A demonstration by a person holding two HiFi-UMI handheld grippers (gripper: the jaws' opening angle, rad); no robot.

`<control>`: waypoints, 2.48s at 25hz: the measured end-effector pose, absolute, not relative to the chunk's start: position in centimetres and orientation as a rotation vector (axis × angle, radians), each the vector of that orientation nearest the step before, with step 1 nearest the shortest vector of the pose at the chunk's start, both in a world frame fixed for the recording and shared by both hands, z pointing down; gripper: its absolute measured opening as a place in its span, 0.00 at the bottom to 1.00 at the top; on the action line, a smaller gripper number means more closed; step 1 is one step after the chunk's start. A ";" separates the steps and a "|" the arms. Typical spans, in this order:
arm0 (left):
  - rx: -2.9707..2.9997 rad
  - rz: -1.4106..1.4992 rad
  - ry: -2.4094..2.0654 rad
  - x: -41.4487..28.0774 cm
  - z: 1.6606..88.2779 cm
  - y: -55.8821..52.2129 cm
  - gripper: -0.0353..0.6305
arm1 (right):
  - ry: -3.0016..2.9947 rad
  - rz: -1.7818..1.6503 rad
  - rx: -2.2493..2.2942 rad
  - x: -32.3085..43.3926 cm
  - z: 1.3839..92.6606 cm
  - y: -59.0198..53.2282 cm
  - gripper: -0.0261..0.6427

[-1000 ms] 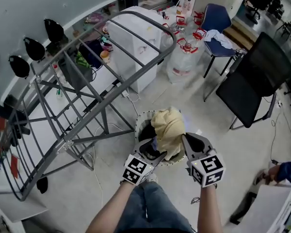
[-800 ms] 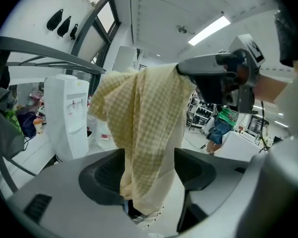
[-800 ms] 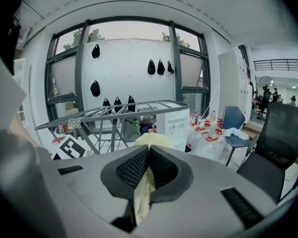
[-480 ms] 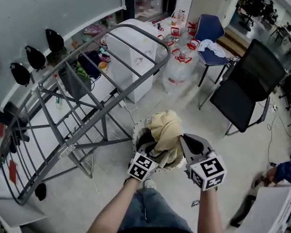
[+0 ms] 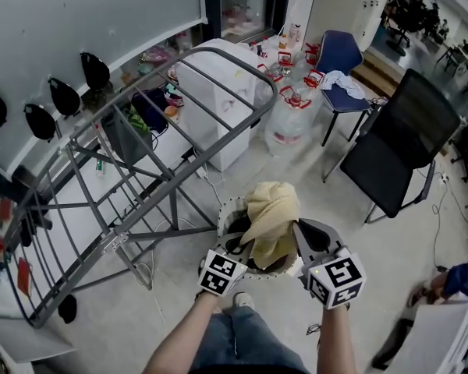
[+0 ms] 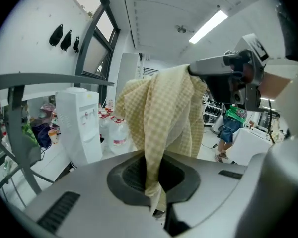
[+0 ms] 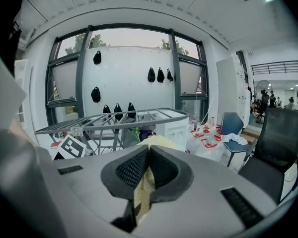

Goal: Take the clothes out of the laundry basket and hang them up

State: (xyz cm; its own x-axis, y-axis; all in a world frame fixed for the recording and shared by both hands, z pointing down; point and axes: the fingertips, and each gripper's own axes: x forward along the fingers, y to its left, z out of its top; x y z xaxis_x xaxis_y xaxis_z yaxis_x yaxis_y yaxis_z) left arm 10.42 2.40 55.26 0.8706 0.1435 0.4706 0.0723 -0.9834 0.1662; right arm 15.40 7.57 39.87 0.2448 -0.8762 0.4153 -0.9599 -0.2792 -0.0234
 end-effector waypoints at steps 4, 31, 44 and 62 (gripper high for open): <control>2.945 0.665 0.044 9.1 51.1 -0.3 0.09 | -1.727 0.489 2.310 15.5 38.7 7.7 0.05; 3.061 0.222 -0.617 -2.8 30.9 -10.9 0.09 | -2.109 0.156 2.183 8.0 29.3 -0.8 0.05; 2.989 0.144 -1.065 -14.9 24.9 -16.1 0.09 | -2.449 0.012 1.880 -2.1 24.1 -9.2 0.05; 2.859 0.183 -1.389 -28.7 23.3 -23.2 0.09 | -2.649 -0.023 1.628 -14.9 22.6 -19.8 0.05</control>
State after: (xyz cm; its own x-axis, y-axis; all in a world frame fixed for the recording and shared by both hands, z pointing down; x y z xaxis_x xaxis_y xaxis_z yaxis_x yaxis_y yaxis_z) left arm -28.68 -23.17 23.33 0.6128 -0.7857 0.0845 -0.7808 -0.6185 -0.0883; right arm -14.95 -19.81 22.64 -0.4513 -0.8922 0.0202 -0.8917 0.4517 0.0295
